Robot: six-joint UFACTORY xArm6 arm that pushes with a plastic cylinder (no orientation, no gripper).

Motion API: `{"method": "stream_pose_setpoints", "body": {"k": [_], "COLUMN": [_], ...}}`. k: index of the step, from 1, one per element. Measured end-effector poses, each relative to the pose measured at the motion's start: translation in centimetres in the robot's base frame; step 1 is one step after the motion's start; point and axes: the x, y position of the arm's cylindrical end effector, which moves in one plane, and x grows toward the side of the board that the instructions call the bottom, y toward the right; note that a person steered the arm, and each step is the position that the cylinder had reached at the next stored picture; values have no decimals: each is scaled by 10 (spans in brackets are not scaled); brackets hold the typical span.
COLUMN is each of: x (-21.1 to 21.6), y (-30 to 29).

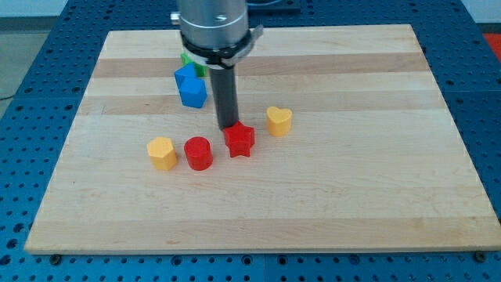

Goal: Move the yellow heart to the right side of the red star

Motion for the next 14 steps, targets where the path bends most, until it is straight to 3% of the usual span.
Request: {"method": "stream_pose_setpoints", "body": {"k": [2,4,6,8,9,10,11,14], "x": [23,-18,-23,10,7,-9,3,26], "y": [9,6,76,100,104,142,177,129]}}
